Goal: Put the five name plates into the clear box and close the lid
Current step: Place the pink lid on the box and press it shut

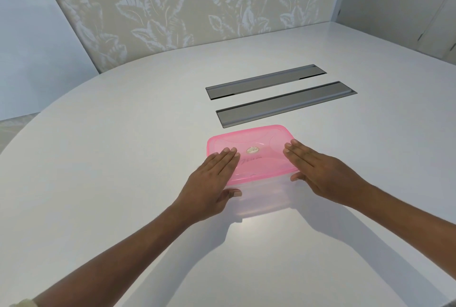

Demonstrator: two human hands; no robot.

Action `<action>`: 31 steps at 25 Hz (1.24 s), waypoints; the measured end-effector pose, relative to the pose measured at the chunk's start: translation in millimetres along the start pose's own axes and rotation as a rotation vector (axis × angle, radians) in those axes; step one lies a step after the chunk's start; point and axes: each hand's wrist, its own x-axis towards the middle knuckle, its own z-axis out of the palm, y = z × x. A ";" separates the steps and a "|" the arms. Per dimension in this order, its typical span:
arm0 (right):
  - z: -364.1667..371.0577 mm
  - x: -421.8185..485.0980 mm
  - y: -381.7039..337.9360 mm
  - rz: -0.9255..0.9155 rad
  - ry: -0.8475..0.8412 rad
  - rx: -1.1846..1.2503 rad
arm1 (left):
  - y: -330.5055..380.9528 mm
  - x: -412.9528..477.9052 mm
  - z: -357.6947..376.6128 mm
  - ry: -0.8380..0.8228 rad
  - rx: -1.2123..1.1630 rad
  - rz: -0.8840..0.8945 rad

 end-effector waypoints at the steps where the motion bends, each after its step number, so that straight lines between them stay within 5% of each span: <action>1: 3.3 -1.3 -1.5 -0.004 0.022 -0.022 | 0.6 0.1 0.9 0.008 -0.003 0.002; 11: 11.5 -7.4 -12.5 0.076 0.090 -0.006 | 3.6 0.5 -1.6 0.019 -0.079 -0.018; 18: 8.8 -0.9 -36.3 0.260 0.017 0.000 | -25.7 2.9 -19.0 -0.186 -0.184 0.036; 31: 12.2 104.3 -186.1 0.378 0.057 0.039 | -91.0 36.6 -17.5 -0.285 -0.121 0.209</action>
